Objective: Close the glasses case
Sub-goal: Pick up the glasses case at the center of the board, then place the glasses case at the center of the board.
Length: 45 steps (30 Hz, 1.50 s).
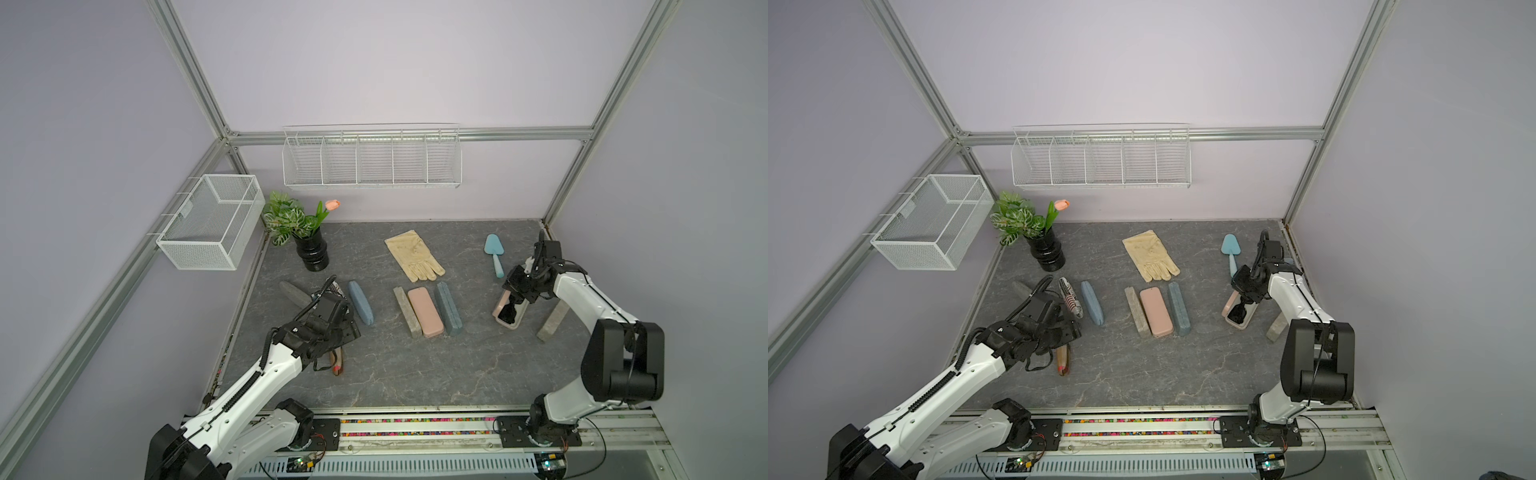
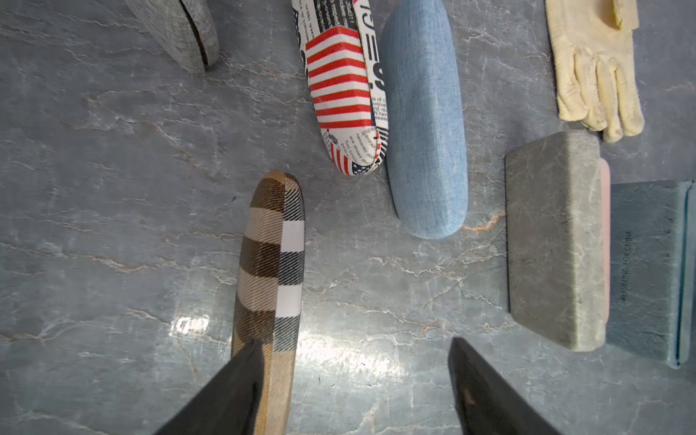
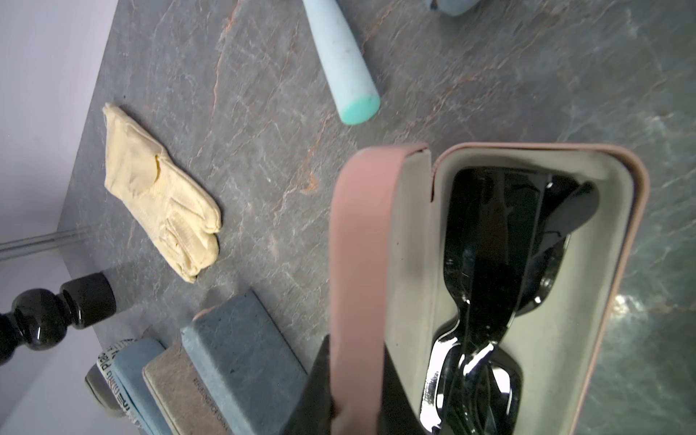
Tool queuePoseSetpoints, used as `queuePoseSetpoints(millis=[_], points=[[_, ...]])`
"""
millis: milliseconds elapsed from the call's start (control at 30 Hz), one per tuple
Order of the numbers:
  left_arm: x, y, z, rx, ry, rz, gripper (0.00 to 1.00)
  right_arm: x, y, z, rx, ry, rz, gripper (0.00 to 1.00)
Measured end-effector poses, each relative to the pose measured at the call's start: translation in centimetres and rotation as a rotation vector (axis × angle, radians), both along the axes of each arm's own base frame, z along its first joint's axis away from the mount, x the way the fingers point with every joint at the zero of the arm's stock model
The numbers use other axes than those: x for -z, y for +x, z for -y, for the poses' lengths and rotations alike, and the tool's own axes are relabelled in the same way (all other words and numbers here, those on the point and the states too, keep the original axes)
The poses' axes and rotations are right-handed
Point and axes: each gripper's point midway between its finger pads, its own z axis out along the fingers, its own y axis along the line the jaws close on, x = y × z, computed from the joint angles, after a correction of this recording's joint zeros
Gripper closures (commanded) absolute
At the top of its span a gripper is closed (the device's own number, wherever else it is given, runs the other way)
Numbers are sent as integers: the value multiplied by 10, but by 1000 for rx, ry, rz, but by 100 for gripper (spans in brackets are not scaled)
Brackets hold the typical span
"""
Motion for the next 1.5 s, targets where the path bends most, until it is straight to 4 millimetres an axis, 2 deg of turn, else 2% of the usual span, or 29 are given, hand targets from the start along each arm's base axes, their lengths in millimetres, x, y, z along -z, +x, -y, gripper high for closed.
queuePoseSetpoints(millis=[167,367,467,533,633,900,1067,1267,1500], points=[[-8,-6,-1,7,-23,15,22,-10,-30,-25,-68,-9,4,89],[-10,-12,3,27,-52,11,22,-44,-66,-68,-190,-38,78,89],[-8,-16,7,47,-56,2,22,-53,-91,-84,-238,-36,112,89],[-7,-19,13,69,-57,-6,22,-49,-109,-89,-255,-34,107,89],[1,-26,27,117,-41,-34,22,-32,-133,-93,-273,-43,59,89],[20,-36,66,219,-3,-87,22,9,-184,-114,-362,-62,-41,88],[25,-36,89,252,-3,-92,22,21,-201,-129,-407,-66,-52,87],[28,-34,109,279,-4,-94,22,26,-205,-156,-458,-69,-37,87],[27,-30,114,268,-16,-83,22,32,-201,-202,-541,-86,-39,87]])
